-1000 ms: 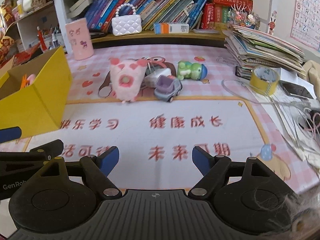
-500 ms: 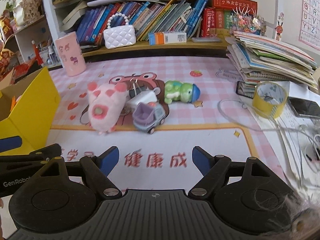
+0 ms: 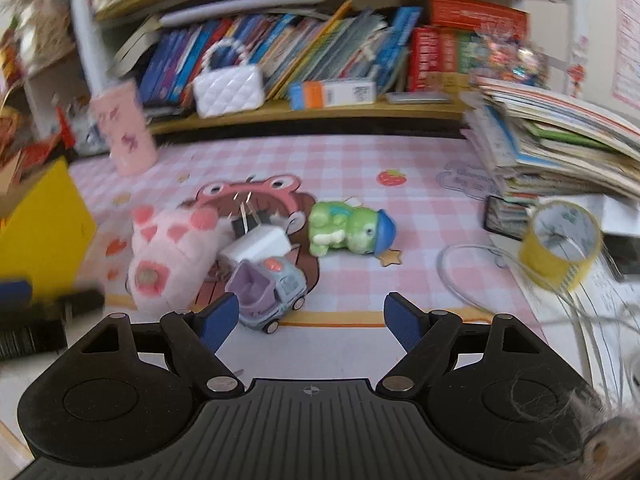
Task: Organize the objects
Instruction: 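Grasp the pink pig plush with left tool while right tool grasps the toy car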
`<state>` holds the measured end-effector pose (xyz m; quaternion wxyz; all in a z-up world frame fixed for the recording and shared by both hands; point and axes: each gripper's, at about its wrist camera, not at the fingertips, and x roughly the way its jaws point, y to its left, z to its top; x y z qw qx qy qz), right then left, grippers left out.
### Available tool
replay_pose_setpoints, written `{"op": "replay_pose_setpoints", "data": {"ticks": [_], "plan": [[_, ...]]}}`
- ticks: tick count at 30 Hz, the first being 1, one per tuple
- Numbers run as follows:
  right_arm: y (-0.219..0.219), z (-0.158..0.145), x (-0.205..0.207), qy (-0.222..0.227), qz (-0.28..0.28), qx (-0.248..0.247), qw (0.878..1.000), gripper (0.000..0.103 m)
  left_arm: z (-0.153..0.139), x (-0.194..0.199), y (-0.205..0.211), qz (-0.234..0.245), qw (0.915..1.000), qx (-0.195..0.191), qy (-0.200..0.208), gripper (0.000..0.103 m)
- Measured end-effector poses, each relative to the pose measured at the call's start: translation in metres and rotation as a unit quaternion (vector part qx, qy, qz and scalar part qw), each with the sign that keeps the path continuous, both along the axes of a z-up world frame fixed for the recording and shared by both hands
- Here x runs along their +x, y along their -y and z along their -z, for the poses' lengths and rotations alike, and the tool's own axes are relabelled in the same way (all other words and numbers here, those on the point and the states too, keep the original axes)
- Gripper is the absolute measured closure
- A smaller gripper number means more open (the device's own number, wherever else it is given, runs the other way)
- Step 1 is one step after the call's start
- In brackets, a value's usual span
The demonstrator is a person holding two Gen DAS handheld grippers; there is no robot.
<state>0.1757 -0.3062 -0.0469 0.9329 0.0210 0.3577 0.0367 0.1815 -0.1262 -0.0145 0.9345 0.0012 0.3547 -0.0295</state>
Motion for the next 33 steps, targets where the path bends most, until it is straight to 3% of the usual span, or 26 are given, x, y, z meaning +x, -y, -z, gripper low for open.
{"op": "replay_pose_setpoints", "data": {"ticks": [7, 17, 23, 25, 28, 33], "plan": [[-0.015, 0.023, 0.020, -0.004, -0.065, -0.027, 0.997, 0.027, 0.008, 0.040, 0.013, 0.012, 0.9998, -0.005, -0.017, 0.014], [-0.024, 0.034, 0.048, -0.009, -0.097, -0.040, 0.994, 0.026, 0.035, 0.083, 0.025, 0.016, 0.9976, -0.022, -0.063, 0.014], [-0.029, 0.037, 0.057, -0.009, -0.112, -0.045, 0.993, 0.027, 0.049, 0.091, 0.034, 0.034, 0.9968, -0.006, -0.072, 0.016], [-0.031, 0.039, 0.059, -0.014, -0.113, -0.043, 0.993, 0.027, 0.053, 0.094, 0.032, 0.027, 0.9963, -0.007, -0.082, 0.027], [-0.031, 0.040, 0.062, -0.019, -0.115, -0.039, 0.992, 0.038, 0.059, 0.093, 0.025, 0.015, 0.9949, -0.019, -0.098, 0.040], [-0.027, 0.038, 0.061, -0.022, -0.108, -0.026, 0.994, 0.043, 0.052, 0.082, 0.010, 0.002, 0.9946, -0.046, -0.093, 0.048]]}}
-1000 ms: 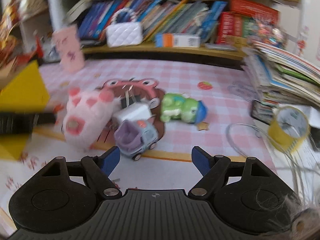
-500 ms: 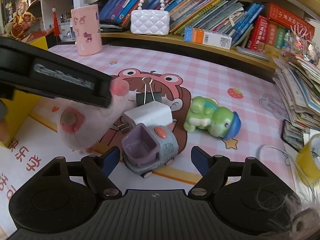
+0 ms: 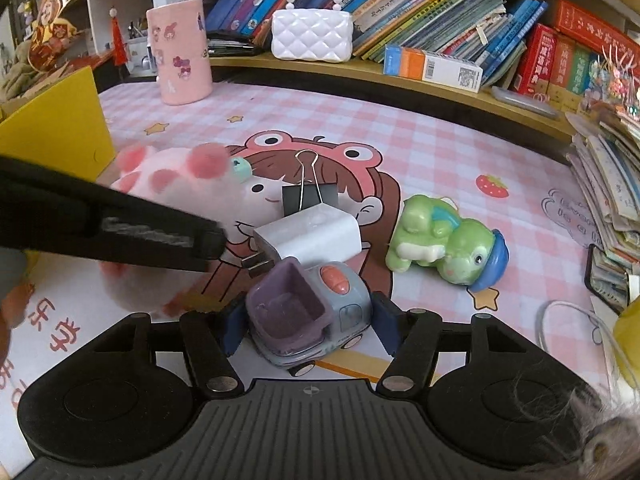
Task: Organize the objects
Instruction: 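Grasp the pink pig plush with left tool while right tool grasps the toy car, then carry pink pig plush and toy car with both tools over the yellow box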
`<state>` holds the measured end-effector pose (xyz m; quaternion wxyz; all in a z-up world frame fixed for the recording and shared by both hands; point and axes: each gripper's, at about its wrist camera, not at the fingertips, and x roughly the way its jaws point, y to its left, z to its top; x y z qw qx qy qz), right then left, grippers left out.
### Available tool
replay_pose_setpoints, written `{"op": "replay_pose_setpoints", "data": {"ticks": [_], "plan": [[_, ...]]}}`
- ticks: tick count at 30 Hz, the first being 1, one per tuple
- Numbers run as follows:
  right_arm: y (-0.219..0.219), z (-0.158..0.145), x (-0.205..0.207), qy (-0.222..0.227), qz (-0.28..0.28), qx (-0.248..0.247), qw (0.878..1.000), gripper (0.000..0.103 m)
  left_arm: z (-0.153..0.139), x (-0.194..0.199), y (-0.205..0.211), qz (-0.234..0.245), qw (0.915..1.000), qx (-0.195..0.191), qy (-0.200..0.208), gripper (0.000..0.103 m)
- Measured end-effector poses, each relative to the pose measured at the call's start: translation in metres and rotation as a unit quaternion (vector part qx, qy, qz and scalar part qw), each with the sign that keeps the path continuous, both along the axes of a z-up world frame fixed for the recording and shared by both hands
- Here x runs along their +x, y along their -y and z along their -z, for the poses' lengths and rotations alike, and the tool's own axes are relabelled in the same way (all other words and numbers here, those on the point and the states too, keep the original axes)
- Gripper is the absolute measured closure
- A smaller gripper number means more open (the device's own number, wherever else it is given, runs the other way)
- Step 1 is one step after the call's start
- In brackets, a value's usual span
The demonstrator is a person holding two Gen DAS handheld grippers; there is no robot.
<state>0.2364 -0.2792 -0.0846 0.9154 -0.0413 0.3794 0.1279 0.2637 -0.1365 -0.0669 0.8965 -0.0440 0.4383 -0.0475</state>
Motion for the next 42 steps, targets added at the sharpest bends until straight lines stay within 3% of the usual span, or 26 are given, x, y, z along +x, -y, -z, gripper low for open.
{"op": "replay_pose_setpoints", "data": {"ticks": [5, 12, 17, 25, 42], "plan": [[0.005, -0.015, -0.015, 0.010, 0.015, 0.021, 1.000, 0.043, -0.021, -0.024, -0.021, -0.024, 0.9982, -0.049, 0.024, 0.048], [0.002, -0.031, -0.042, 0.008, 0.025, 0.034, 0.999, 0.043, -0.039, -0.067, -0.035, -0.025, 0.9972, -0.050, 0.048, 0.048], [-0.002, -0.033, -0.060, -0.023, 0.025, 0.034, 0.999, 0.043, -0.038, -0.095, -0.049, -0.017, 0.9959, -0.079, 0.041, 0.048], [-0.013, -0.044, -0.098, -0.023, 0.036, 0.037, 0.998, 0.043, -0.038, -0.138, -0.079, -0.018, 0.9943, -0.098, 0.038, 0.048], [-0.109, -0.055, -0.155, -0.021, -0.013, 0.035, 0.999, 0.043, -0.051, -0.196, -0.178, -0.048, 0.9940, -0.091, 0.038, 0.048]]}}
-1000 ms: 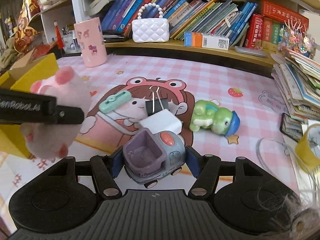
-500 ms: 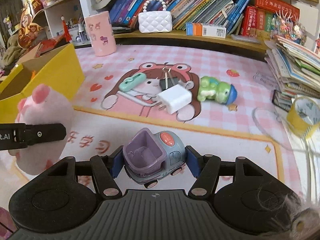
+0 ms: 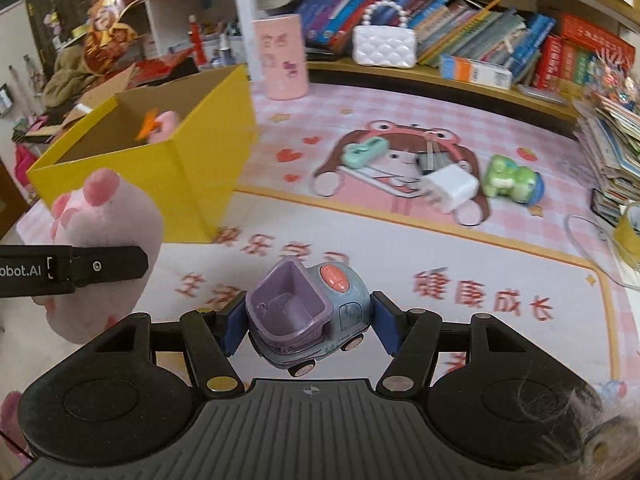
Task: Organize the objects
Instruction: 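Carry pink pig plush and toy car with both tools over the yellow box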
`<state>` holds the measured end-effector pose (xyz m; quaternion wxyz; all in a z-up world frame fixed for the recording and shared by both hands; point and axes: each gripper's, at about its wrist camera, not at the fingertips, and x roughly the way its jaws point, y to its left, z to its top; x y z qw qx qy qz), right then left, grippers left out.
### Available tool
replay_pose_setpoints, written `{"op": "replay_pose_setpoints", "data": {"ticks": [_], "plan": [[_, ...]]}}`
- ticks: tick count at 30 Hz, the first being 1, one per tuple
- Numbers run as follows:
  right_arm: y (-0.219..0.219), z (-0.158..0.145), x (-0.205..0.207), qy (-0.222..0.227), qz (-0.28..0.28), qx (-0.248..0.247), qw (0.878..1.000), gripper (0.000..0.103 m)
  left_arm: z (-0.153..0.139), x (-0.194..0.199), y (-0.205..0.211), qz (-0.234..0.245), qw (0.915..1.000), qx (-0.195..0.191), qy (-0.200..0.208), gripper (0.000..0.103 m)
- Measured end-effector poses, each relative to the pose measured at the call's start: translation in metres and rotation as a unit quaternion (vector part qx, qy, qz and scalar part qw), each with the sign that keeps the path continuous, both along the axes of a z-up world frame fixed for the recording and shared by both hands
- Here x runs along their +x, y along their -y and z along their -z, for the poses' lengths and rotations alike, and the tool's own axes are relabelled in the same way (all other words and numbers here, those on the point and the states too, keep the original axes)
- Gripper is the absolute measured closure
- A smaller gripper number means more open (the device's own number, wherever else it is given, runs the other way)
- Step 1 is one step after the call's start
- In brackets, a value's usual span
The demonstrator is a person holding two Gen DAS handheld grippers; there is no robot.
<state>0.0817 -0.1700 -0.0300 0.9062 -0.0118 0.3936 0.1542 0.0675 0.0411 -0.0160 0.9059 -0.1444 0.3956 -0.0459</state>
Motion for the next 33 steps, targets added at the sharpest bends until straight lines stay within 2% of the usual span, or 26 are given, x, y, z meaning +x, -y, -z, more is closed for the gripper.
{"op": "replay_pose_setpoints", "data": {"ticks": [7, 20, 33], "plan": [[-0.036, -0.002, -0.018, 0.006, -0.015, 0.000, 1.000, 0.043, 0.002, -0.021, -0.035, -0.017, 0.9999, 0.001, -0.002, 0.048], [-0.084, -0.007, -0.048, 0.022, -0.021, 0.012, 0.999, 0.043, -0.002, -0.059, -0.077, -0.022, 0.9996, 0.006, 0.017, 0.048], [-0.131, -0.020, -0.068, 0.055, -0.043, 0.015, 0.997, 0.043, -0.015, -0.091, -0.123, -0.056, 0.9970, 0.017, 0.052, 0.048]]}}
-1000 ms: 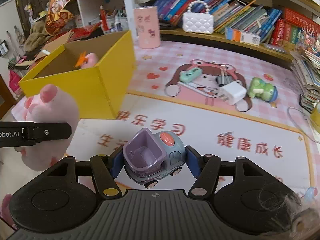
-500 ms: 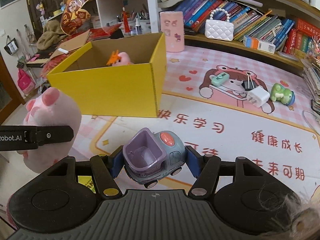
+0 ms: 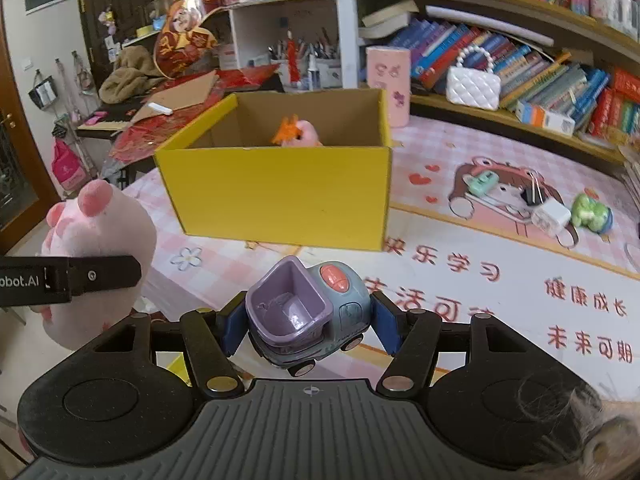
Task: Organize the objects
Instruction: 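Carry pink pig plush and toy car with both tools over the yellow box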
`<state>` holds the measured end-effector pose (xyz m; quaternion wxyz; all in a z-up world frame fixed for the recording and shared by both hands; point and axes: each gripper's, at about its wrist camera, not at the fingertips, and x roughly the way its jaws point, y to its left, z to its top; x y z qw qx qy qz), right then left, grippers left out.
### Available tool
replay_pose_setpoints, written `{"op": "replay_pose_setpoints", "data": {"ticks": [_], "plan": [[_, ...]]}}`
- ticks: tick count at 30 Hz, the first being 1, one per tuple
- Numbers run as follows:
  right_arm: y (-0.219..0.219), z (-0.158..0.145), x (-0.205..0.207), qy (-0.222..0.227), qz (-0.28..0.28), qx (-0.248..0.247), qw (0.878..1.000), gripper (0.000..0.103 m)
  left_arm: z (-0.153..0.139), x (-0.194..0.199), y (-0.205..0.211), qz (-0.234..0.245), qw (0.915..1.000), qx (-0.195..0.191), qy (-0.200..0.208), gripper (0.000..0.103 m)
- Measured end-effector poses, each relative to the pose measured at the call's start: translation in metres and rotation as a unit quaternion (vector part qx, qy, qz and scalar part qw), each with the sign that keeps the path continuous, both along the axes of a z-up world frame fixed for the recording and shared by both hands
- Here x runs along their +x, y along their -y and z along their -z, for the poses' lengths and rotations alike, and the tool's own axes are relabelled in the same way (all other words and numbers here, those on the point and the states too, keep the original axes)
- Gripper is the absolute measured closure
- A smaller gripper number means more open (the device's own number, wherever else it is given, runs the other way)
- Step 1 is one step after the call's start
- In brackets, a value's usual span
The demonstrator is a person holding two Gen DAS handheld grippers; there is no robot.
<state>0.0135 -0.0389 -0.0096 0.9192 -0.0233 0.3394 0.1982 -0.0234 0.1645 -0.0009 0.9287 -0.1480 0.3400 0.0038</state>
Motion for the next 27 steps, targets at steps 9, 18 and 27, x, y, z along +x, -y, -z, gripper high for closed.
{"op": "replay_pose_setpoints", "data": {"ticks": [9, 18, 27], "plan": [[-0.009, -0.026, 0.022, 0.033, 0.003, 0.008, 0.999, 0.043, -0.024, 0.023, -0.008, -0.001, 0.9985, -0.007, 0.053, 0.048], [-0.015, -0.056, 0.072, 0.096, -0.013, 0.014, 0.995, 0.043, -0.053, 0.069, -0.002, -0.009, 0.9951, 0.000, 0.099, 0.048], [-0.027, -0.056, 0.135, 0.114, -0.041, 0.009, 0.993, 0.043, -0.050, 0.135, 0.002, -0.017, 0.9952, 0.028, 0.092, 0.048]]}}
